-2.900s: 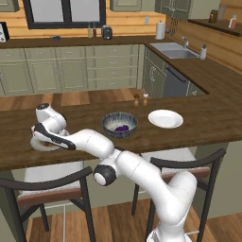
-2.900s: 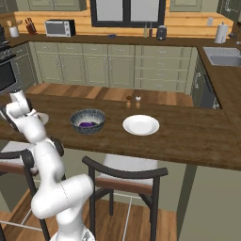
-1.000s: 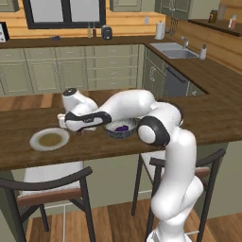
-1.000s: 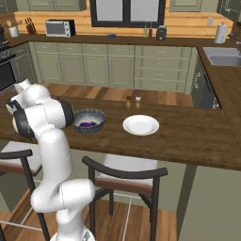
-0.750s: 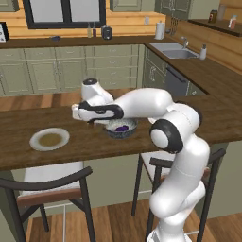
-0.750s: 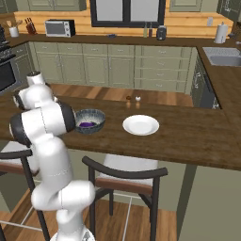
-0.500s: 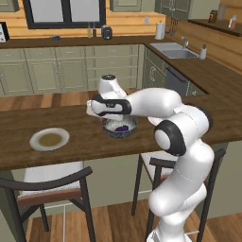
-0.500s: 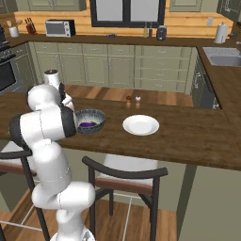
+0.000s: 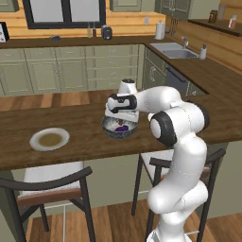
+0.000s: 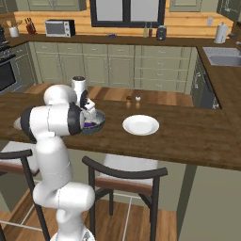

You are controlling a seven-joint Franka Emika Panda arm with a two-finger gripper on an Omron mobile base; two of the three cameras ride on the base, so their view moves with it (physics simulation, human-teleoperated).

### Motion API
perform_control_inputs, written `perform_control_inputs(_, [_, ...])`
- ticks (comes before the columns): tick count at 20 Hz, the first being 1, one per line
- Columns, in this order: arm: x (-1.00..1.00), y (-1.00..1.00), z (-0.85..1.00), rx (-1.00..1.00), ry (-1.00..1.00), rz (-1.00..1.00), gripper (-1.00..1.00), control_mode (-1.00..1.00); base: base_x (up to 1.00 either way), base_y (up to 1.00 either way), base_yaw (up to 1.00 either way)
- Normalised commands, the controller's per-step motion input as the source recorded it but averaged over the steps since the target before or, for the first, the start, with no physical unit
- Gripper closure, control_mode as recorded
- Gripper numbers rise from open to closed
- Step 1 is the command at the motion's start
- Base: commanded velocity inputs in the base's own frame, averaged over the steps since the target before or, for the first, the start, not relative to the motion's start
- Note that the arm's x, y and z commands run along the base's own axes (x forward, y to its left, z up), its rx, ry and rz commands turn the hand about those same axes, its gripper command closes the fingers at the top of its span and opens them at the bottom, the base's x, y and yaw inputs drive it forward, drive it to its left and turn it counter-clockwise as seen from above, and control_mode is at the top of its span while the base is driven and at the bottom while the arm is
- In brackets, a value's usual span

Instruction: Pick the chicken drumstick and eggplant from their plates and place them in the bowl. Then put the bowl in the fridge.

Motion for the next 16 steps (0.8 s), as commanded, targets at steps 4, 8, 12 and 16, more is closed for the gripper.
perform_control_inputs(4, [0.41, 0.05, -0.33, 0.00, 0.22, -0.08, 1.00, -1.00, 0.00, 0.00, 0.00])
perform_control_inputs(8, [0.41, 0.26, -0.16, 0.00, 0.14, -0.07, 1.00, -1.00, 0.00, 0.00, 0.00])
perform_control_inputs(12, [0.10, 0.30, -0.20, 0.00, 0.08, -0.08, 1.00, -1.00, 0.00, 0.00, 0.00])
perform_control_inputs(16, [0.13, 0.09, -0.21, 0.00, 0.09, -0.08, -1.00, -1.00, 0.00, 0.00, 0.00])
